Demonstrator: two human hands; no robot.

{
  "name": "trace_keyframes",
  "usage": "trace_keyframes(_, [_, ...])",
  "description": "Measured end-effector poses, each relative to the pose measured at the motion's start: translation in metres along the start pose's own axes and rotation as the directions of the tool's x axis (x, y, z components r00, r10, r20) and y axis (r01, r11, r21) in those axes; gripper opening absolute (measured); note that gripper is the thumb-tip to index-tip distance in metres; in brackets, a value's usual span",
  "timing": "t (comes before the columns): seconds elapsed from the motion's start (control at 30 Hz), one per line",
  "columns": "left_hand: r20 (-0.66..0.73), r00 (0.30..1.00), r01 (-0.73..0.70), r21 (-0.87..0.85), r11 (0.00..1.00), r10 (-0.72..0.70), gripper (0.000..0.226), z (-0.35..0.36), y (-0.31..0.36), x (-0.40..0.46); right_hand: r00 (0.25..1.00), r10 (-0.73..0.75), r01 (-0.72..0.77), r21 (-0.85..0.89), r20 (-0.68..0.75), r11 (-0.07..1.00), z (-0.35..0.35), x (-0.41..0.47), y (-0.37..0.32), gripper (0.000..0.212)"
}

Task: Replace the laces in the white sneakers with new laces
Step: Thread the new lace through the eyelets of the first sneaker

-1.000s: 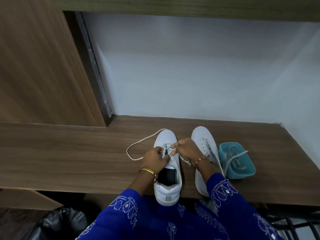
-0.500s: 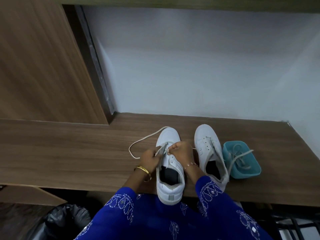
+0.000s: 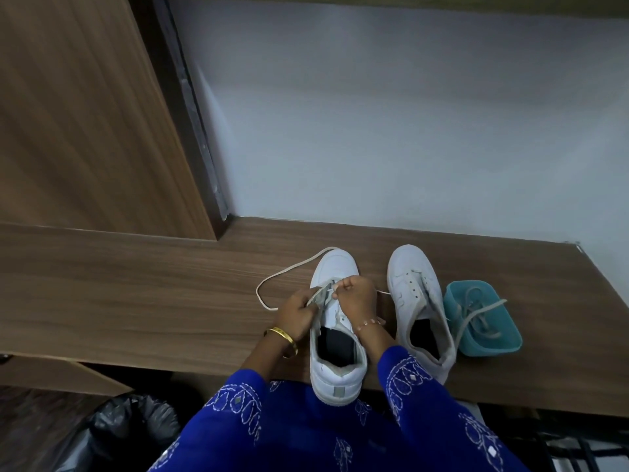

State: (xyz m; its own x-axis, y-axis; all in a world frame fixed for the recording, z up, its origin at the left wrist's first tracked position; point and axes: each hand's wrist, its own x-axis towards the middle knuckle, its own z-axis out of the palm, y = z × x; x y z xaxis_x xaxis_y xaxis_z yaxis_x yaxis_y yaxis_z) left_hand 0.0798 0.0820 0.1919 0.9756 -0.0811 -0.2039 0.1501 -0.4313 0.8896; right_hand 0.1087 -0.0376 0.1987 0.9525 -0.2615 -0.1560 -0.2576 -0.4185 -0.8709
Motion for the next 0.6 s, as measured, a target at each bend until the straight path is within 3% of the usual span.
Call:
trace_keyframes(0.17, [-0.009,1.0,-0.012,-0.041,0.999,0.011,0.054,0.0003,0.0013,0.0001,1.0,0.025,-0.026,0.112,0.012,0.993,0.0009,-0.0016,0.0029,0.042])
trace_keyframes(0.33, [0.0,1.0,-0.021,-0.039,0.999,0.021,0.062,0.0002,0.0,0.0009,0.997,0.043,-0.049,0.1,0.062,0.994,-0.0002,0.002,0.0041,0.042])
trace_keyframes(0.5, [0.02,0.997,-0.07,-0.046,0.996,0.071,0.051,-0.001,0.0044,-0.001,0.993,0.038,-0.03,-0.074,0.109,0.997,0.0035,0.0069,0.0044,0.027])
trace_keyframes(0.6, [0.03,0.997,-0.068,-0.024,0.997,0.068,0.059,-0.0019,0.0021,-0.0001,0.993,0.008,0.022,-0.256,0.116,0.966,0.0074,0.0061,0.0038,0.026])
